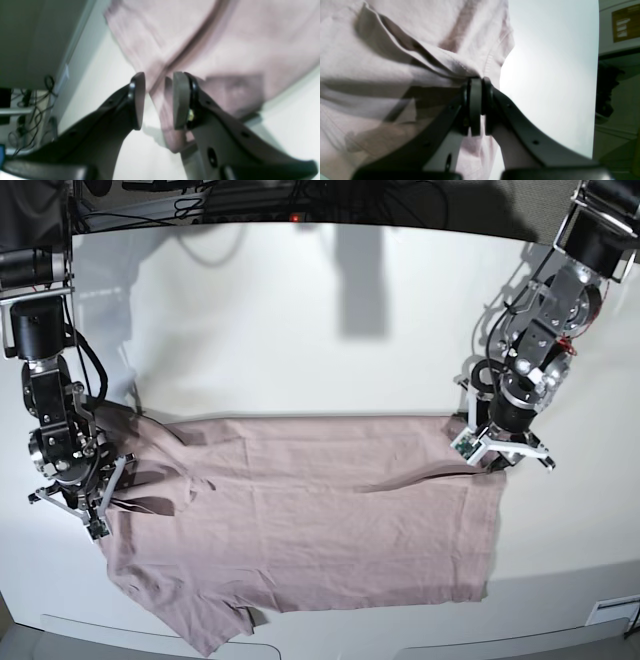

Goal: Fold the T-shirt properly
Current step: 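Hold the folded shoulder edges with both grippers over the shirt body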

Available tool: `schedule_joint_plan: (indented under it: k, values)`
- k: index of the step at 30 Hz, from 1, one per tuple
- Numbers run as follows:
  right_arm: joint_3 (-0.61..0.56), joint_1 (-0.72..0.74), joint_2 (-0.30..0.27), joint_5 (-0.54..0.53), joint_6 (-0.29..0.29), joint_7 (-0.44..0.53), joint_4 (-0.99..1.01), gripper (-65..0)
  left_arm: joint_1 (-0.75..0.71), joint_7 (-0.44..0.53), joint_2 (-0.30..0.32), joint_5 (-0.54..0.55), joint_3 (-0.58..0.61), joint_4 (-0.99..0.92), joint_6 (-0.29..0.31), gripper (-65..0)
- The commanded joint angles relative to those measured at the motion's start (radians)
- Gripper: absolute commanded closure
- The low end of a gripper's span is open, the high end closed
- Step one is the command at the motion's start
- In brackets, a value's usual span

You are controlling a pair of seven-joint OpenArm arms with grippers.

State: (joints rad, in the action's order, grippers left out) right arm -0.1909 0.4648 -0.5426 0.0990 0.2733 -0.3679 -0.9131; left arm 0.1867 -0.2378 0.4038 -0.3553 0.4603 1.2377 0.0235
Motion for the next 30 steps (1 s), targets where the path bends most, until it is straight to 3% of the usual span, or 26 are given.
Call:
schedule_joint_plan:
  k: [1, 10, 30]
  values:
    - [0.006, 0.031, -0.017, 0.002, -0.011, 0.017, -0.016, 0.0, 0.032, 0.023, -0.007, -0.014, -0.007, -0.010, -0.032, -18.7]
    - [0.006, 0.031, -0.016, 0.002, -0.011, 0.021, -0.016, 0.0, 0.128, 0.053, -0.105, -0.022, -0.007, -0.217, -0.051, -18.7]
    - [0.006, 0.031, -0.014, 0.002, -0.011, 0.021, -0.016, 0.0, 0.218, 0.077, -0.105, 0.021, -0.007, -0.230, -0.051, -18.7]
